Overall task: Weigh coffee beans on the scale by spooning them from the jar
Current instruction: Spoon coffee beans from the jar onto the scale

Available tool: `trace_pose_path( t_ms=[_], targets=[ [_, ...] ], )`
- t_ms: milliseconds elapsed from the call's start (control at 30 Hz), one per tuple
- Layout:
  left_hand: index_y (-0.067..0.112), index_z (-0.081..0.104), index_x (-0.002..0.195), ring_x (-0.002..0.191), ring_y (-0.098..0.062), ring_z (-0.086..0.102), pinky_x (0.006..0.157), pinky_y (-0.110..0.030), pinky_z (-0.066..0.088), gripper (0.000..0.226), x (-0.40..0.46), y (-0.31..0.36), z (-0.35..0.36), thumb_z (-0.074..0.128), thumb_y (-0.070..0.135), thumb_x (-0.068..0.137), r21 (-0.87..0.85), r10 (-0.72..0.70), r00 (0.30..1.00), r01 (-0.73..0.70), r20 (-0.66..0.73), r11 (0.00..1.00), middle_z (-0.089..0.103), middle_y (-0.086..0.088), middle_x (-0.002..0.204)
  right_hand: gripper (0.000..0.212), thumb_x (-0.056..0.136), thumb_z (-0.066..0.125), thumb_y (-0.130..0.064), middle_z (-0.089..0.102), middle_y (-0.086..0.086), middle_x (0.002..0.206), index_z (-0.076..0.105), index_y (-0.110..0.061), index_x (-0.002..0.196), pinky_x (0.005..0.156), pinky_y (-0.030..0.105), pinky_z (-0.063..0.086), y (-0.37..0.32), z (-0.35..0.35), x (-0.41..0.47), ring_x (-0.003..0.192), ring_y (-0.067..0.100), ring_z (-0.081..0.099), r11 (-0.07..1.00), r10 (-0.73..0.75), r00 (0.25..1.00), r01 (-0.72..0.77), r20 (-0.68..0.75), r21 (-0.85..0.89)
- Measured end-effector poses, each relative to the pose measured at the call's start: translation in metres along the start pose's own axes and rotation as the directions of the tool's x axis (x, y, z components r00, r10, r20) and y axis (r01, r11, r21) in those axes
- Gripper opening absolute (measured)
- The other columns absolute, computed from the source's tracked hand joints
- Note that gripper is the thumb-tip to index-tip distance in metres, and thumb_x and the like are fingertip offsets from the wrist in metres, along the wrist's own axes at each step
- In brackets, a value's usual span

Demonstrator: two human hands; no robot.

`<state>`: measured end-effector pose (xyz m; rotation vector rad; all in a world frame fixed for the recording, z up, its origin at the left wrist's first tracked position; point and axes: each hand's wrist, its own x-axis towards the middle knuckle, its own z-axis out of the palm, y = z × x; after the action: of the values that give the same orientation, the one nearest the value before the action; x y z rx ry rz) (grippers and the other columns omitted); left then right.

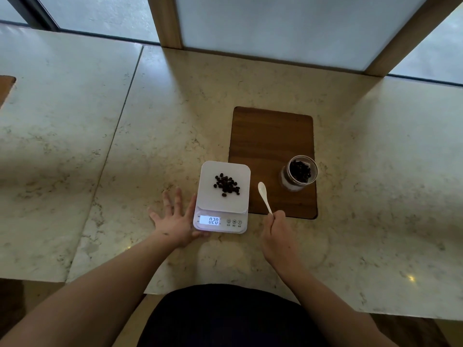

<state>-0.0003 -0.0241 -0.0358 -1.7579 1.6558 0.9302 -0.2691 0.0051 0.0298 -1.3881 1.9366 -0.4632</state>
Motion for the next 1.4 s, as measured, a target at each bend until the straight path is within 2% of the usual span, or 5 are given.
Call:
trace_pose_path(
  t_ms=[167, 567, 933, 1100, 1400],
  targets=[
    [0.044, -0.054, 0.132, 0.13, -0.043, -0.058, 0.107, -0.087, -0.007, 0.122, -0.004, 0.002, -0.005, 0.01, 0.11, 0.051, 0.01, 0.001, 1.0, -0.001, 0.02, 1.0, -0.065, -0.009, 0.14, 0.027, 0.106, 0.033, -0.031, 0.048, 0.002, 0.064, 0.042, -0.019, 0.083, 0.047, 0.036, 0.037, 0.005, 0.002, 0.003, 0.052, 0.013, 0.041, 1.0, 0.011, 0.999, -0.011, -0.036, 0.002],
    [0.047, -0.056, 0.132, 0.123, -0.04, -0.063, 0.109, -0.087, -0.004, 0.123, 0.0, -0.001, -0.002, 0.01, 0.111, 0.05, 0.027, 0.004, 1.0, -0.005, 0.029, 1.0, -0.068, -0.005, 0.138, 0.024, 0.103, 0.033, -0.025, 0.05, 0.002, 0.074, 0.046, -0.015, 0.086, 0.055, 0.033, 0.038, 0.057, -0.015, 0.024, 0.063, 0.015, 0.048, 0.932, 0.361, 0.931, -0.36, -0.044, 0.039],
    [0.044, -0.054, 0.133, 0.13, -0.043, -0.057, 0.112, -0.086, 0.001, 0.119, -0.01, 0.005, -0.01, 0.01, 0.108, 0.055, 0.028, -0.018, 0.999, 0.018, 0.034, 0.999, -0.064, -0.009, 0.141, 0.025, 0.103, 0.036, -0.022, 0.056, 0.01, 0.08, 0.051, -0.006, 0.092, 0.05, 0.033, 0.035, 0.062, -0.02, 0.035, 0.064, 0.021, 0.051, 0.949, 0.303, 0.952, -0.305, -0.041, -0.082],
    [0.043, -0.054, 0.133, 0.132, -0.044, -0.056, 0.111, -0.085, 0.0, 0.12, -0.011, 0.006, -0.011, 0.007, 0.107, 0.052, 0.034, -0.026, 0.999, 0.024, 0.036, 0.999, -0.062, -0.009, 0.144, 0.029, 0.102, 0.04, -0.023, 0.057, 0.012, 0.09, 0.06, -0.004, 0.092, 0.061, 0.034, 0.039, 0.066, -0.023, 0.041, 0.076, 0.023, 0.053, 0.935, 0.263, 0.963, -0.27, -0.063, -0.231],
    [0.041, -0.052, 0.139, 0.132, -0.044, -0.056, 0.11, -0.086, -0.004, 0.122, -0.008, 0.004, -0.009, 0.007, 0.108, 0.055, 0.036, -0.017, 0.999, 0.015, 0.031, 0.999, -0.062, -0.01, 0.145, 0.01, 0.095, 0.057, -0.025, 0.056, -0.005, 0.079, 0.055, -0.016, 0.094, 0.047, 0.026, 0.034, 0.075, -0.025, 0.044, 0.067, 0.009, 0.055, 0.928, 0.301, 0.951, -0.31, -0.07, -0.207]
  ],
)
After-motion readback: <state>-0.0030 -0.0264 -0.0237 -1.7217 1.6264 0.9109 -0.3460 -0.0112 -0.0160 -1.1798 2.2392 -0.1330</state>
